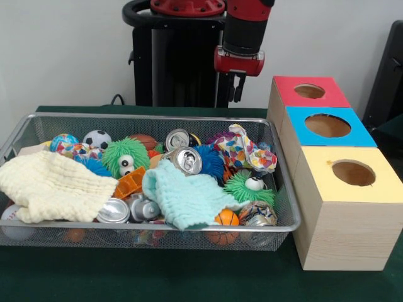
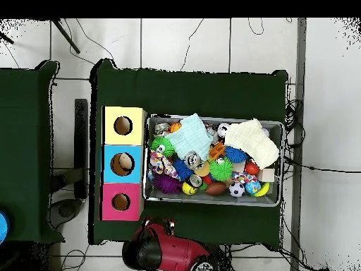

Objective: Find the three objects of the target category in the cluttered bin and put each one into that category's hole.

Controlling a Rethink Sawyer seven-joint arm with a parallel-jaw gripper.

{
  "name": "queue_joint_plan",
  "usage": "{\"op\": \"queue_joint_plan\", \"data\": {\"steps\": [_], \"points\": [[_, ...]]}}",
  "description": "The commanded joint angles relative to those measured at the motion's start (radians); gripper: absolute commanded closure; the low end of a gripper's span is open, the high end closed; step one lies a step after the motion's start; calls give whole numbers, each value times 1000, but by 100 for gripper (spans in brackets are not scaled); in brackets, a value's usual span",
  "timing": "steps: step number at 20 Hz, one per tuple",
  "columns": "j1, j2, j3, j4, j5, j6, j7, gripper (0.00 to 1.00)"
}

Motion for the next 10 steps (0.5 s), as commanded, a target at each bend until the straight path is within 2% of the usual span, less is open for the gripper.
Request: {"op": "queue_joint_plan", "data": {"steps": [1,10], "points": [[-21,-53,83,-49,51,66,212,100],[-32,-61,100,-35,52,69,217,100]]}}
